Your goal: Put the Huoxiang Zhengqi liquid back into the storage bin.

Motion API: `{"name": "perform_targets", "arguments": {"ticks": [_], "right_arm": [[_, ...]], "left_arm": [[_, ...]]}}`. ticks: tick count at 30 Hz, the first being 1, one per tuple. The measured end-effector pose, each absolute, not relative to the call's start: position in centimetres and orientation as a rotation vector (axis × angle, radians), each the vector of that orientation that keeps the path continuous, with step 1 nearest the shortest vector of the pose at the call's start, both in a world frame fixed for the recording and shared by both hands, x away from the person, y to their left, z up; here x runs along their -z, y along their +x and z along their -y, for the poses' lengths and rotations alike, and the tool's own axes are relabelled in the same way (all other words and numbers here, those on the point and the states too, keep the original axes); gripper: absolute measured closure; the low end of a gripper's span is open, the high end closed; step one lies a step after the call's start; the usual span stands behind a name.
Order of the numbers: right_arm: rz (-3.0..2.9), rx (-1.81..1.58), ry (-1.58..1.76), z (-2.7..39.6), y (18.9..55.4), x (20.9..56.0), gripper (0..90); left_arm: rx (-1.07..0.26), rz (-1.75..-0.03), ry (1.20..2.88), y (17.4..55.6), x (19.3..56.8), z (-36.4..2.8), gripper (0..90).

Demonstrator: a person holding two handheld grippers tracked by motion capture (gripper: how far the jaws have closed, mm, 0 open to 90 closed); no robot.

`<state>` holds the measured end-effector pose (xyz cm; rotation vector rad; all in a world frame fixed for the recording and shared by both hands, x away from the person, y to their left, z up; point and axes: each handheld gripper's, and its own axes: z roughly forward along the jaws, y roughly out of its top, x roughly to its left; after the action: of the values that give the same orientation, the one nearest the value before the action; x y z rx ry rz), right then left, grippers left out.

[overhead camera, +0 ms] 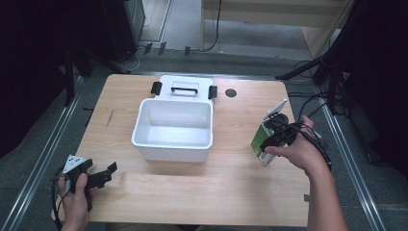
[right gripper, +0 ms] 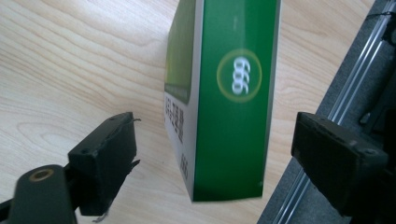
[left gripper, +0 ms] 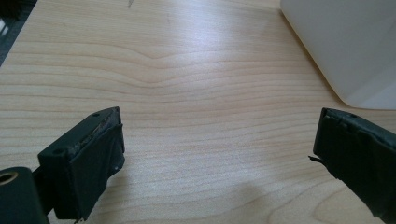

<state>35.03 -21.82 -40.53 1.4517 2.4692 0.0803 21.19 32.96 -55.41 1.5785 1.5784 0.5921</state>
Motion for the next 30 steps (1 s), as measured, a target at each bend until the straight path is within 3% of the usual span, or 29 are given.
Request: {"name": "perform_targets", "arguments": {"ticks": [23,28,30], "right_arm": [[-2.492,-0.108,1.512,20.3,37.8,40.5,34.5],[-2.538,-0.102,1.526,20.6,38.3,40.5,51.5],[-2.556,-0.116,1.544,20.9,38.5,40.6,52.2]], "left_arm": [[-0.592,-1.578,1.574,21.2,55.4,-32.9,3.0],[-0.589,-1.578,1.576,21.2,55.4,-33.0,3.0],[-0.591,-1.577,1.575,21.2,55.4,-33.0,3.0]]}}
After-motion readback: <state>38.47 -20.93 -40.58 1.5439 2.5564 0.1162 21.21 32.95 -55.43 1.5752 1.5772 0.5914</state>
